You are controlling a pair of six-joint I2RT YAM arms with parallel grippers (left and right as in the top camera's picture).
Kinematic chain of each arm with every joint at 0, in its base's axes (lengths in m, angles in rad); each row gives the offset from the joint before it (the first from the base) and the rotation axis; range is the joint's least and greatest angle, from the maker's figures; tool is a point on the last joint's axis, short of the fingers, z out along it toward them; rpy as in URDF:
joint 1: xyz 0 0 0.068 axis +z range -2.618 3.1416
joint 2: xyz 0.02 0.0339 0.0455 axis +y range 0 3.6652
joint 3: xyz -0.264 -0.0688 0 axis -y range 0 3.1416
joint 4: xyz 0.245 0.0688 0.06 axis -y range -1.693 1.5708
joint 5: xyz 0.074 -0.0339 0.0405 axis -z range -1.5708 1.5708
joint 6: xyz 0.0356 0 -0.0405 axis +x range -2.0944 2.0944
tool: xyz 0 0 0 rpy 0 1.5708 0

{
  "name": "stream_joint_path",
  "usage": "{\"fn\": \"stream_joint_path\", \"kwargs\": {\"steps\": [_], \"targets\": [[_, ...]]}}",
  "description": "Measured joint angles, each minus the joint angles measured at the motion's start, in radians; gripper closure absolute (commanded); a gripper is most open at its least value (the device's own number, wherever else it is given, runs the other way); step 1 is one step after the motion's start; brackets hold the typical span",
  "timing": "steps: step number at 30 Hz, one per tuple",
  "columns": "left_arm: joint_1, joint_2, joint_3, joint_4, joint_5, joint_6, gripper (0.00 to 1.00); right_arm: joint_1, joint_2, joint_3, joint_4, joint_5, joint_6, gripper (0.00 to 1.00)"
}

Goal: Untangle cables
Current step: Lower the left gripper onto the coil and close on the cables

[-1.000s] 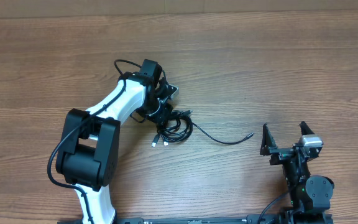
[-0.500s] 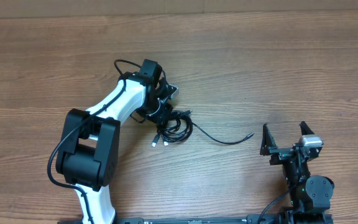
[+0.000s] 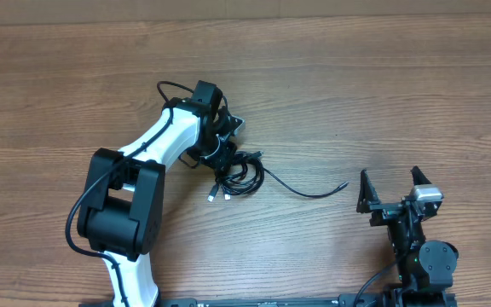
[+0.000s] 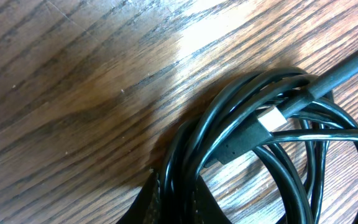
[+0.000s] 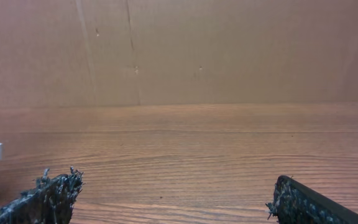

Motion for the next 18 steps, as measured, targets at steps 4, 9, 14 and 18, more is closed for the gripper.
{"fn": "stream_joint_path", "kwargs": {"steps": [4, 9, 14, 18], "targets": [[0.000, 0.001, 0.002, -0.003, 0.000, 0.000, 0.96, 0.000, 0.000, 0.000, 0.000, 0.000, 0.000, 0.00], [0.000, 0.001, 0.002, -0.003, 0.000, -0.001, 0.96, 0.000, 0.000, 0.000, -0.001, 0.000, 0.000, 0.00], [0.000, 0.001, 0.002, -0.003, 0.003, -0.004, 0.96, 0.000, 0.000, 0.000, 0.000, 0.000, 0.000, 0.00], [0.000, 0.008, 0.025, -0.047, 0.004, -0.005, 0.96, 0.000, 0.000, 0.000, 0.000, 0.000, 0.000, 0.00]]}}
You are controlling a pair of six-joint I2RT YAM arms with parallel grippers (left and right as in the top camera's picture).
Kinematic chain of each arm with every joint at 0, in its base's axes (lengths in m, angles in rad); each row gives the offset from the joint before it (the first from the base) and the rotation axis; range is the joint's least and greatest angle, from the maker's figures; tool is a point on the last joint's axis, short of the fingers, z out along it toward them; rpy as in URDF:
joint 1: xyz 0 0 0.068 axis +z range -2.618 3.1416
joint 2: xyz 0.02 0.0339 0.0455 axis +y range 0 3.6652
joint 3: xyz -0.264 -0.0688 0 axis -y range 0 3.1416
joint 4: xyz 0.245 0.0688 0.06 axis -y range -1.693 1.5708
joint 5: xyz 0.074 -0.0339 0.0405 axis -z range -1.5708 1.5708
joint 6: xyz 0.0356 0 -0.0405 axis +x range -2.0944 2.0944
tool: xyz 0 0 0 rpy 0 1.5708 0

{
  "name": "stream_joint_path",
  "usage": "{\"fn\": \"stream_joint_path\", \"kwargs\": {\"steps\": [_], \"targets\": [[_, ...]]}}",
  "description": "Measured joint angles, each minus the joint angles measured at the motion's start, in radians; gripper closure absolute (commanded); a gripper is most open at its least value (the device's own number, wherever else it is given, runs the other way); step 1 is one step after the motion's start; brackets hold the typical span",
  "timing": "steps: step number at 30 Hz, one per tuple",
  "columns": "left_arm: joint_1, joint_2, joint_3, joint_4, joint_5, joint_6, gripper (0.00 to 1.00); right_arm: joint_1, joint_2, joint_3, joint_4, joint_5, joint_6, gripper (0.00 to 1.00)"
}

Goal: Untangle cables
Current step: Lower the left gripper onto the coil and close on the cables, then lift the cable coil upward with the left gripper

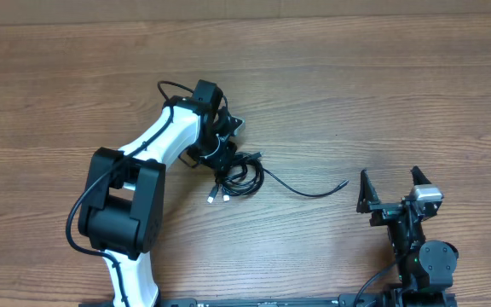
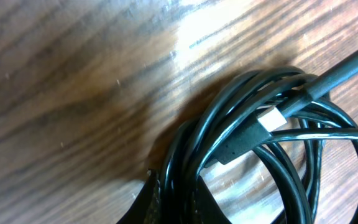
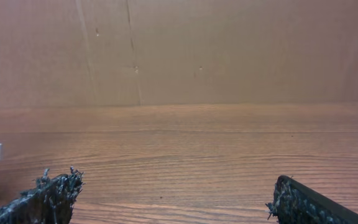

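Note:
A tangled bundle of black cables (image 1: pixel 239 173) lies mid-table, with two light plug ends (image 1: pixel 218 195) at its near side and one loose strand (image 1: pixel 309 191) trailing right. My left gripper (image 1: pixel 218 147) is down on the bundle's far left side. In the left wrist view, the left gripper (image 2: pixel 176 200) is shut on several black cable strands (image 2: pixel 241 137), and a white-tipped plug (image 2: pixel 271 119) lies across the loops. My right gripper (image 1: pixel 390 189) is open near the front right, well apart from the cables. In its own view the right gripper (image 3: pixel 173 199) holds nothing.
The wooden table (image 1: pixel 382 94) stretches all round the bundle. A brown cardboard wall (image 3: pixel 229 50) stands behind the table's far edge. The left arm's white link (image 1: pixel 156 141) reaches over the table's left middle.
The left wrist view has shifted slightly and the wood grain is blurred, with the same strands still pinched. The bundle looks almost unchanged from overhead. The right arm has not moved.

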Motion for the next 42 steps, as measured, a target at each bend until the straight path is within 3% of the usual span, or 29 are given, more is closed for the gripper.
{"fn": "stream_joint_path", "kwargs": {"steps": [18, 42], "targets": [[0.000, 0.016, 0.407, -0.320, 0.015, -0.003, 0.96, 0.000, 0.000, 0.000, -0.001, 0.000, 0.000, 0.00], [0.000, 0.016, 0.428, -0.342, 0.014, -0.003, 0.96, 0.000, 0.000, 0.000, 0.000, 0.000, 0.000, 0.00]]}}
